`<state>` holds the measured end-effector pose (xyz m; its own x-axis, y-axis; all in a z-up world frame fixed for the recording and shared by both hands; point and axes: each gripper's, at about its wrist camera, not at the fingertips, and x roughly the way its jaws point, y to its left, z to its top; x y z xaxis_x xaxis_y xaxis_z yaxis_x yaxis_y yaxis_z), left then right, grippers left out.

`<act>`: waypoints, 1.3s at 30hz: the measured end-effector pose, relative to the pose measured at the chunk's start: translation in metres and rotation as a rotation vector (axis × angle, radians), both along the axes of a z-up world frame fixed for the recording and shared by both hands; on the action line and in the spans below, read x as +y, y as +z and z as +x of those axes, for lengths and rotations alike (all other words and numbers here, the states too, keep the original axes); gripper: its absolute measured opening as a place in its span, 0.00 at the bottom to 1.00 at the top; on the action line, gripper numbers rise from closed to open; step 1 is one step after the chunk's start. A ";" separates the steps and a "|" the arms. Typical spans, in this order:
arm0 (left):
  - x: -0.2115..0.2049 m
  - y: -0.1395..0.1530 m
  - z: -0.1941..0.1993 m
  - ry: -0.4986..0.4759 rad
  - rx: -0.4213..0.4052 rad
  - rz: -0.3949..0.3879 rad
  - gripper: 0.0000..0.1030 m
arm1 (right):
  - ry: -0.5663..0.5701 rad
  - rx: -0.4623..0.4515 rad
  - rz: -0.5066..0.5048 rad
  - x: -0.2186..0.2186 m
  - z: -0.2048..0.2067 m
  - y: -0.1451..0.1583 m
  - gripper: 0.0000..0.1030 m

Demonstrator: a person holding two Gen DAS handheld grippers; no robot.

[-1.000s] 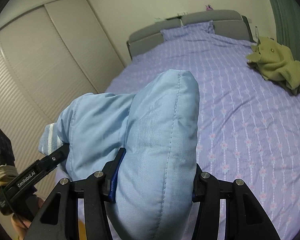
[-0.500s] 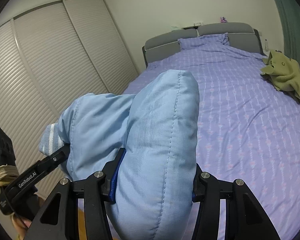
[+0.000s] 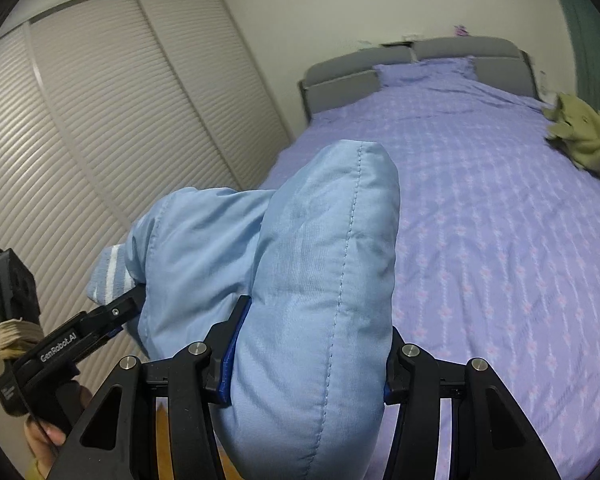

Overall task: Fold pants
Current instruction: 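Lift the folded pants with both tools and carry them over the black stack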

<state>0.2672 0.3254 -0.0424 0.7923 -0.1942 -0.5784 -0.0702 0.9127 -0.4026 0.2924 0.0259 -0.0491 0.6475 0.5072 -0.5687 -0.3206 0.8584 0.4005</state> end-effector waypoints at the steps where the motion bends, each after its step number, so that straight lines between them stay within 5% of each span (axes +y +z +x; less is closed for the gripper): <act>1: 0.002 0.000 0.001 0.008 0.000 0.003 0.52 | 0.011 -0.002 0.003 0.004 0.004 0.000 0.50; 14: 0.090 -0.022 0.021 0.035 0.024 -0.027 0.52 | 0.090 0.029 -0.019 0.079 0.033 -0.010 0.50; 30: 0.225 -0.074 0.107 -0.096 0.178 0.038 0.52 | 0.020 0.211 -0.004 0.201 0.089 -0.073 0.50; 39: 0.267 -0.100 0.170 -0.170 0.230 -0.004 0.53 | 0.015 0.247 -0.022 0.239 0.142 -0.091 0.50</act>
